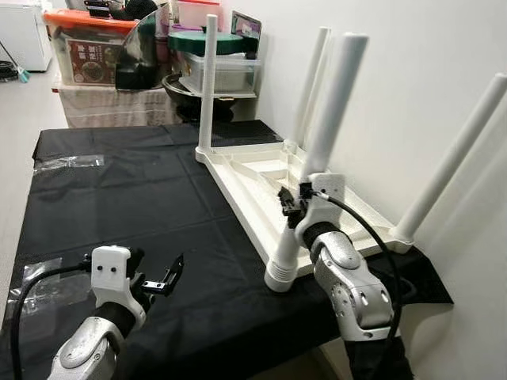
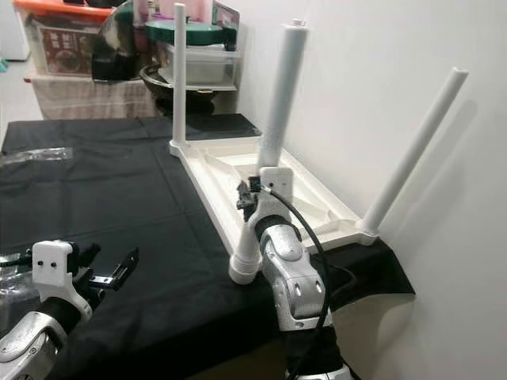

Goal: Building children table

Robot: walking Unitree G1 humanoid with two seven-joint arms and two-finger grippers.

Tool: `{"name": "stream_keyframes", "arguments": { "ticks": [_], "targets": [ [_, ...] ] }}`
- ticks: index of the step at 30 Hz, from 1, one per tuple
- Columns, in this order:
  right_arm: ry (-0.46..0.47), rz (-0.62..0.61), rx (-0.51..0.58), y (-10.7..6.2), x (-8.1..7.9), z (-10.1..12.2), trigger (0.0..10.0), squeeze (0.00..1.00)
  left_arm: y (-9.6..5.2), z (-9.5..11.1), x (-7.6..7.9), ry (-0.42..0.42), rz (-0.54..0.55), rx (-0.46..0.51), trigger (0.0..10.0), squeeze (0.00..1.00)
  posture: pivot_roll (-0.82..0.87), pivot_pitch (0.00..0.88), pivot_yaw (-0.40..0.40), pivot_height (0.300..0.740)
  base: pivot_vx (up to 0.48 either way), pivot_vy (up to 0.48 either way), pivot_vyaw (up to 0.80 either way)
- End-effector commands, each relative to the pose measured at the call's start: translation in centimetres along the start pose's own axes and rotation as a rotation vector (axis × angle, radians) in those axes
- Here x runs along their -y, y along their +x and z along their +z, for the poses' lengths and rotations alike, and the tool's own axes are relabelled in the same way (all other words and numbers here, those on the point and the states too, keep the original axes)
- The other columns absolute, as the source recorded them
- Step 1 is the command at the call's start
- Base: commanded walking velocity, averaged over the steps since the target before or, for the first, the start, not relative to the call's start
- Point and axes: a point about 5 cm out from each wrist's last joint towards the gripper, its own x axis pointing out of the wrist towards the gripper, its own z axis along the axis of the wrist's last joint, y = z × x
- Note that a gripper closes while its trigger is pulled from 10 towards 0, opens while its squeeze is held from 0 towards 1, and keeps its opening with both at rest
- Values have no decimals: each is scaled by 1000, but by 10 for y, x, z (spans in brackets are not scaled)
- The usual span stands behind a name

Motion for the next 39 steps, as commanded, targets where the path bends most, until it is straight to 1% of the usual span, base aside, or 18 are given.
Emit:
{"name": "stream_keyframes", "arguments": {
  "ticks": [1, 3, 4, 7, 9, 14, 15, 20, 21, 22, 24, 39],
  "targets": [
    [-24, -123, -180, -2, 22, -34, 10000, 0, 3, 1, 2, 2, -5, 8, 10000, 0, 100, 0, -116, 740, 0, 0, 0],
    [9, -183, -189, 1, 27, -34, 10000, 0, 3, 0, 2, 2, -3, 7, 10000, 0, 98, 0, -116, 740, 0, 0, 0],
    [9, -183, -189, 1, 27, -34, 10000, 0, 3, 0, 2, 2, -3, 7, 10000, 0, 98, 0, -116, 740, 0, 0, 0],
    [45, -249, -190, 5, 32, -35, 10000, 0, 3, 0, 2, 4, 3, 7, 10000, 0, 99, 0, -118, 740, 0, 0, 0],
    [55, -260, -190, 7, 33, -34, 10000, 0, 3, 0, 1, 6, 7, 7, 10000, 0, 101, 0, -123, 740, 0, 0, 0],
    [50, -252, -176, 8, 30, -32, 10000, 0, 2, -1, 1, 4, 12, 8, 10000, 0, 103, 0, -125, 740, 0, 0, 0],
    [36, -240, -164, 8, 28, -31, 10000, 0, 2, -1, 1, 4, 13, 7, 10000, 0, 102, 0, -123, 740, 0, 0, 0],
    [23, -227, -150, 7, 25, -30, 10000, 0, 2, -1, 0, 5, 15, 7, 10000, 0, 101, 0, -121, 740, 0, 0, 0],
    [22, -220, -142, 7, 24, -29, 10000, 0, 2, -1, 0, 6, 15, 7, 10000, 0, 100, 0, -119, 740, 0, 0, 0],
    [25, -188, -119, 7, 21, -28, 10000, 0, 2, -1, 0, 7, 14, 6, 10000, 0, 98, 0, -116, 740, 0, 0, 0],
    [29, -173, -110, 7, 20, -27, 10000, 0, 3, -1, 0, 7, 14, 6, 10000, 0, 98, 0, -116, 740, 0, 0, 0],
    [38, -157, -90, 5, 22, -33, 10000, 0, 3, -2, 0, 8, 8, 0, 10000, 0, 91, 0, -107, 740, 0, 0, 0]
  ]
}}
